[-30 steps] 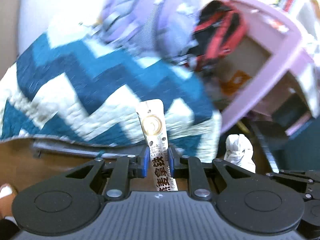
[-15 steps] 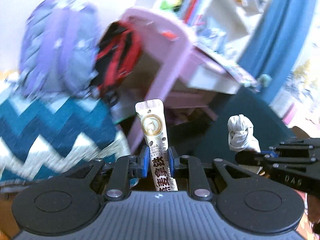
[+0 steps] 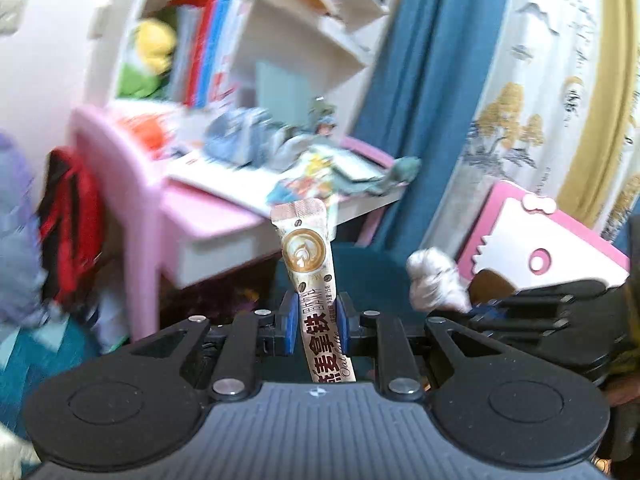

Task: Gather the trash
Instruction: 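Carry the sachet with the left tool while the right carries the tissue to the bin, then open the left tool over the bin while the right releases the tissue into it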

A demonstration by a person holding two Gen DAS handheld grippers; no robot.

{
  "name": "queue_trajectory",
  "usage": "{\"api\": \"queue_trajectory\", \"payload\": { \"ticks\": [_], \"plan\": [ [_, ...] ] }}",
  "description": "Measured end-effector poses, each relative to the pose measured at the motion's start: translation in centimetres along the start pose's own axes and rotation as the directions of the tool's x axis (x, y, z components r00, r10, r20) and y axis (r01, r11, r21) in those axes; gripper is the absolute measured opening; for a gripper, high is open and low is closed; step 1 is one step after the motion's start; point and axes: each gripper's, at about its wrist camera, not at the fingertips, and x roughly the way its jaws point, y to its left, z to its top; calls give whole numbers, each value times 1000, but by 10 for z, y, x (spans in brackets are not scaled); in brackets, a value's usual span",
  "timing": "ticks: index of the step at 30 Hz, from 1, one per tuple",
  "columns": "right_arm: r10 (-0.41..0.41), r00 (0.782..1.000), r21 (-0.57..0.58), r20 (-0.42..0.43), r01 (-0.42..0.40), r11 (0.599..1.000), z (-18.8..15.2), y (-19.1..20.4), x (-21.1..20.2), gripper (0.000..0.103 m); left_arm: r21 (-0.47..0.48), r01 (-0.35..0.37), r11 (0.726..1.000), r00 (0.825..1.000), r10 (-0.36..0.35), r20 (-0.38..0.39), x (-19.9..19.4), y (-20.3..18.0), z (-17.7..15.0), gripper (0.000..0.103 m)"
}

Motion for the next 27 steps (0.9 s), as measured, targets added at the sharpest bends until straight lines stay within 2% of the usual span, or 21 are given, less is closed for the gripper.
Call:
{"api": "queue_trajectory", "payload": {
  "ticks": [4, 8, 13, 15, 20, 27],
  "plan": [
    [-50, 999, 63, -13, 51, 997, 9, -32, 22, 4, 22, 43, 999, 999, -42, -23, 37, -31, 22, 20],
    [-70, 994, 118, -79, 79, 990, 19, -56, 57, 4, 30, 62, 998, 993, -59, -98, 88, -52, 30, 20],
    [-49, 981, 135, -185, 75, 988, 14, -71, 96, 4, 70, 13, 997, 982, 0, -188, 143, -62, 15, 20],
    [-52, 974, 117, -219, 79, 990, 9, -71, 105, 5, 79, -7, 997, 971, 25, -236, 160, -59, 5, 20],
    [-28, 956, 139, -292, 71, 988, 2, -76, 117, 11, 55, -8, 998, 951, 25, -309, 182, -49, -6, 21],
    [-16, 946, 178, -323, 78, 981, -2, -88, 121, 25, 46, -23, 999, 935, 38, -353, 193, -44, -14, 23]
  ]
}}
